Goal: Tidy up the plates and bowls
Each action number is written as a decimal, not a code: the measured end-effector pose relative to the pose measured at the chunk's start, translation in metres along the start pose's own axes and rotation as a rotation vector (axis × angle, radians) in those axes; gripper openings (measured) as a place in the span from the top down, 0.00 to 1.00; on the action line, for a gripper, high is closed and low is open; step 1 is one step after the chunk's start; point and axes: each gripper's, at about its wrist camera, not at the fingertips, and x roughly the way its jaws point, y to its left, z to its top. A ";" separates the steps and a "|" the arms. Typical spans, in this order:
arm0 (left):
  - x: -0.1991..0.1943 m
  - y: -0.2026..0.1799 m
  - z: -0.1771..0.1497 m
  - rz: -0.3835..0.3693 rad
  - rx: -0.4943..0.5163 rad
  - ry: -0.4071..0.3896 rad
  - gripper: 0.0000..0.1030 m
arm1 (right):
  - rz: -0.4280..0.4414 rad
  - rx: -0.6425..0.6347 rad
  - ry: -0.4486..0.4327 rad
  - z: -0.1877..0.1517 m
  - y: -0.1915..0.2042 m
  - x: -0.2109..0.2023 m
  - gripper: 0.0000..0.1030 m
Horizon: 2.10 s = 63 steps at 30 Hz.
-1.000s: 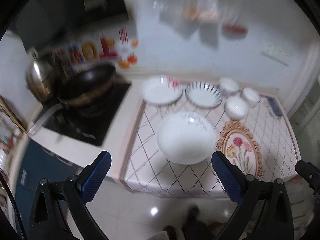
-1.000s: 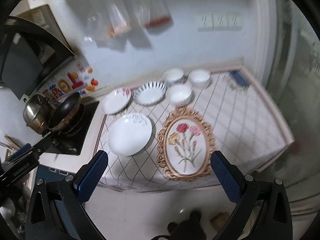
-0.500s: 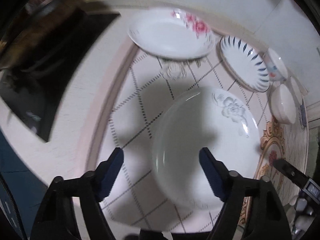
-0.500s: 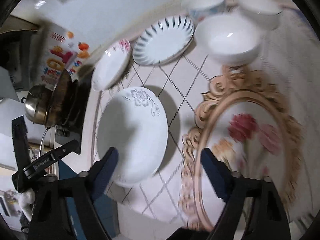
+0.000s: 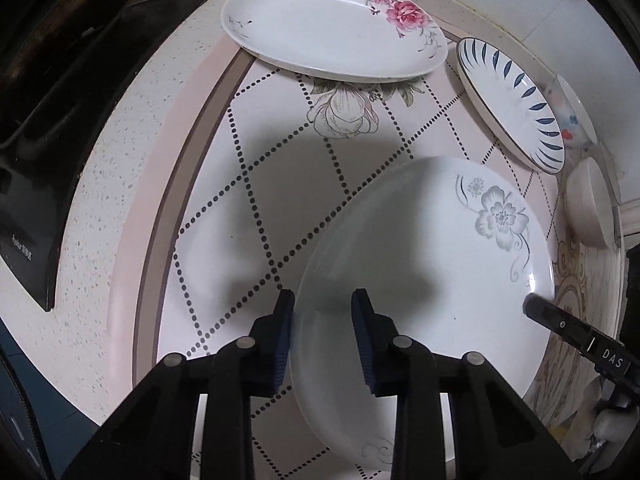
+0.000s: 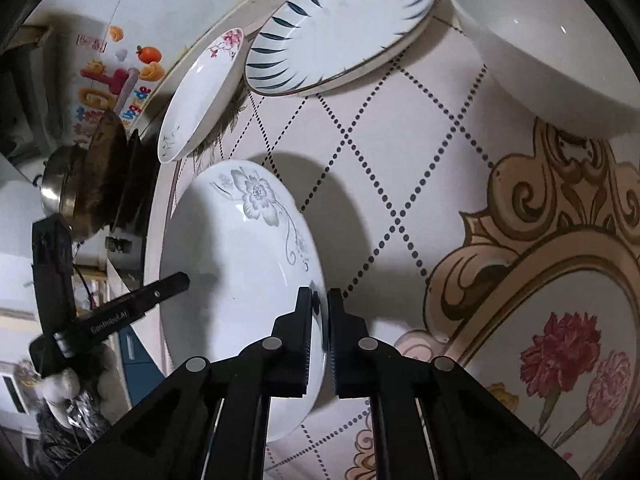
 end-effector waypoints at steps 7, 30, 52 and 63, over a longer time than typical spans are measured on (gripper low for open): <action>-0.015 -0.025 -0.022 -0.009 0.024 -0.009 0.74 | -0.008 -0.004 -0.002 -0.011 -0.012 -0.028 0.91; 0.008 -0.137 -0.050 -0.036 0.188 0.028 0.74 | -0.049 0.134 -0.051 -0.072 -0.126 -0.113 0.91; -0.031 -0.158 -0.038 0.010 0.153 -0.025 0.74 | -0.003 0.197 0.055 -0.073 -0.132 -0.121 0.90; -0.085 -0.047 0.067 -0.026 -0.068 -0.202 0.54 | 0.119 0.030 -0.075 0.006 0.007 -0.175 0.43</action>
